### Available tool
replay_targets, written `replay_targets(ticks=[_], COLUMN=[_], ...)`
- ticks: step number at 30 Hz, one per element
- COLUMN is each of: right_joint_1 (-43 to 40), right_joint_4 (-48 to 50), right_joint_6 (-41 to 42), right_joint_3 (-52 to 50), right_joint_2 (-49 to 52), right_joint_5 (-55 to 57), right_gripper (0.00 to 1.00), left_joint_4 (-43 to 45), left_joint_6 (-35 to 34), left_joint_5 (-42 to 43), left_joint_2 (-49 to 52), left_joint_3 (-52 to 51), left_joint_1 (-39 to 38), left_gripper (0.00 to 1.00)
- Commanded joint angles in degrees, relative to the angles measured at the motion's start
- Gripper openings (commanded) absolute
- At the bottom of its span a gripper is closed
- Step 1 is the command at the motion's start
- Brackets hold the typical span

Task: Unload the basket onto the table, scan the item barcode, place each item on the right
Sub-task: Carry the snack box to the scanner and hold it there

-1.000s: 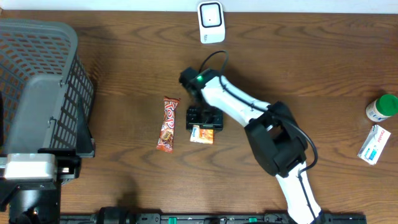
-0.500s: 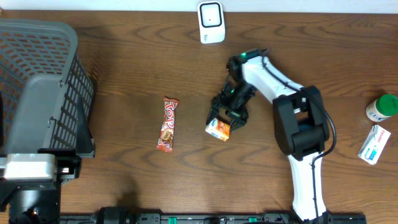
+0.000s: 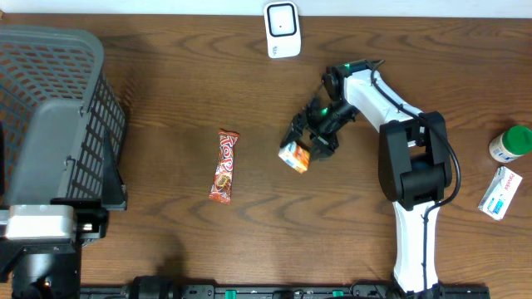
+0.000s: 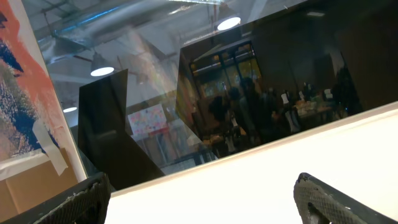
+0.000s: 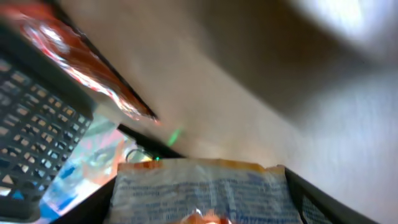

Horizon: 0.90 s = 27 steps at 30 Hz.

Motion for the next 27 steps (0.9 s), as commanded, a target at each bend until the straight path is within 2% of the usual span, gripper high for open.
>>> replay_targets(ticks=[1, 7, 13, 20, 24, 27], right_joint_1=[-0.2, -0.2, -0.1, 1.8, 2.8, 3.8], right_joint_4=[7.5, 19.9, 31.8, 47.6, 52.8, 51.4], right_joint_6=[1.9, 10.0, 10.3, 11.3, 10.6, 9.6], right_joint_3=[1.5, 5.6, 14.5, 16.7, 16.7, 16.7], right_joint_2=[0.7, 0.7, 0.7, 0.9, 1.5, 1.5], right_joint_5=[-0.1, 14.1, 23.5, 46.5, 50.0, 49.5], right_gripper=[0.67, 0.66, 0.72, 0.71, 0.7, 0.79], left_joint_4=[0.2, 0.2, 0.2, 0.2, 0.2, 0.2], left_joint_6=[0.7, 0.7, 0.7, 0.7, 0.7, 0.7], left_joint_5=[-0.3, -0.3, -0.3, -0.3, -0.3, -0.3], left_joint_2=[-0.4, -0.4, -0.4, -0.4, -0.4, -0.4], left_joint_3=[-0.2, -0.2, -0.2, -0.2, -0.2, -0.2], left_joint_1=[-0.2, -0.2, -0.2, -0.2, -0.2, -0.2], left_gripper=[0.94, 0.94, 0.94, 0.94, 0.94, 0.94])
